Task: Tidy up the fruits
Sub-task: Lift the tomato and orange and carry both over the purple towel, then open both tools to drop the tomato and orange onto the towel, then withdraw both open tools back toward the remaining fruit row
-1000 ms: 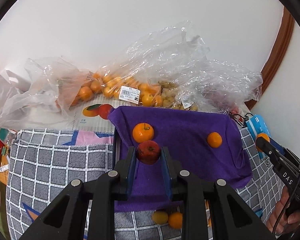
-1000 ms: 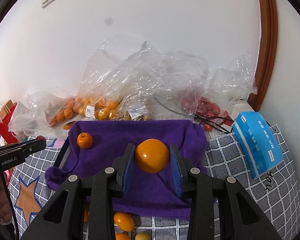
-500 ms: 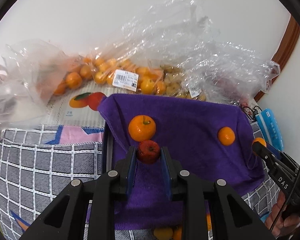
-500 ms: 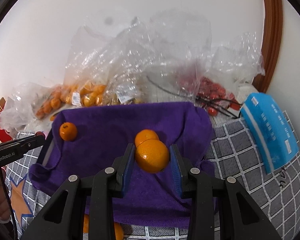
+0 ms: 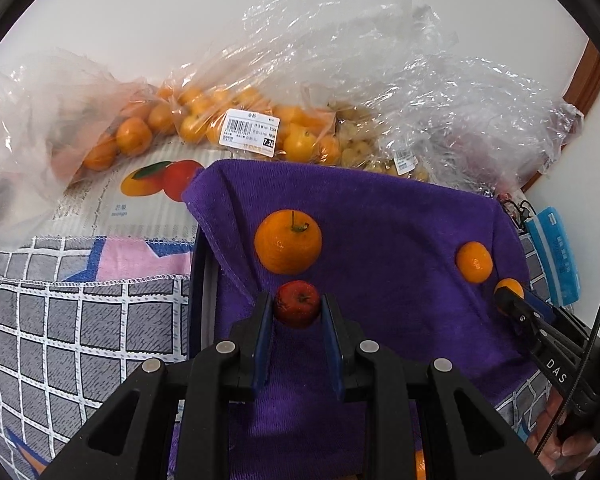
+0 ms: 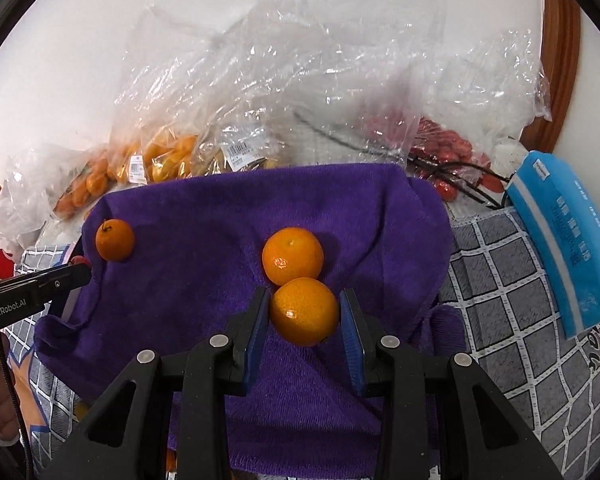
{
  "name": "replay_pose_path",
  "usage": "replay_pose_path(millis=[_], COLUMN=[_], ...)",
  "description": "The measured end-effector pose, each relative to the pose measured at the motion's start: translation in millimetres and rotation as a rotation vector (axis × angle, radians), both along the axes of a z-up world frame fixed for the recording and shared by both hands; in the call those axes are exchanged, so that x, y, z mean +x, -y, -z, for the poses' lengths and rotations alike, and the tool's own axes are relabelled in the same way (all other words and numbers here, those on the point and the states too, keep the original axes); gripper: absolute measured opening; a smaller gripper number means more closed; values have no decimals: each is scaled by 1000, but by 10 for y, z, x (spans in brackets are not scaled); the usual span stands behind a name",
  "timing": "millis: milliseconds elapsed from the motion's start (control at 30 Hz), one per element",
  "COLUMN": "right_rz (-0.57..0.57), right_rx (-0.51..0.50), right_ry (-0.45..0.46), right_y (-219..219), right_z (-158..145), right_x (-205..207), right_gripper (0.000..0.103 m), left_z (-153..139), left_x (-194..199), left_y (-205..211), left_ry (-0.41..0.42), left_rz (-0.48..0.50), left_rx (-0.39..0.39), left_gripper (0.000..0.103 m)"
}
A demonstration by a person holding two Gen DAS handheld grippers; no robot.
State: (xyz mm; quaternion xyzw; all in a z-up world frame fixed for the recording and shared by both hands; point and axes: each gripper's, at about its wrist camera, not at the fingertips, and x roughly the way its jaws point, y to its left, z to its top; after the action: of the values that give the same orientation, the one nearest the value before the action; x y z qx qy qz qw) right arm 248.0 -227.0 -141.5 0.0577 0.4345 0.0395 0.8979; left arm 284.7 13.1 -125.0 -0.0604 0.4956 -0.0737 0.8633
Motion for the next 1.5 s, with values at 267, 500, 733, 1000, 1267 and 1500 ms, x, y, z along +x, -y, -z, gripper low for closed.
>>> replay_pose_path(millis=[267,500,733,1000,1267,1500], right_rz=[-4,-20,-29,-3,13,41], right_rx=[-10,-14,-19,-42,-32,-42], right_ry=[-21,-28,8,68,120,135], right_y=[-20,-47,-70,-47,-11,2], right_z=[77,81,-73,-339,-588,-729], right_x=[56,40,-68,-338,-727,-974], right_gripper=[35,35,47,49,49,49], left_z=[103,119,1,-244,-508,-678], left_x=[40,51,-28,-273,-653,-978], left_y=[-8,0,16,11,-28,-65], left_ry=[-22,-44,-23,39,105,148], left_rz=[1,4,1,0,-7,-14], left_rx=[-6,-15,-12,-9,-5,-8], left_gripper=[24,27,43,44,44,44])
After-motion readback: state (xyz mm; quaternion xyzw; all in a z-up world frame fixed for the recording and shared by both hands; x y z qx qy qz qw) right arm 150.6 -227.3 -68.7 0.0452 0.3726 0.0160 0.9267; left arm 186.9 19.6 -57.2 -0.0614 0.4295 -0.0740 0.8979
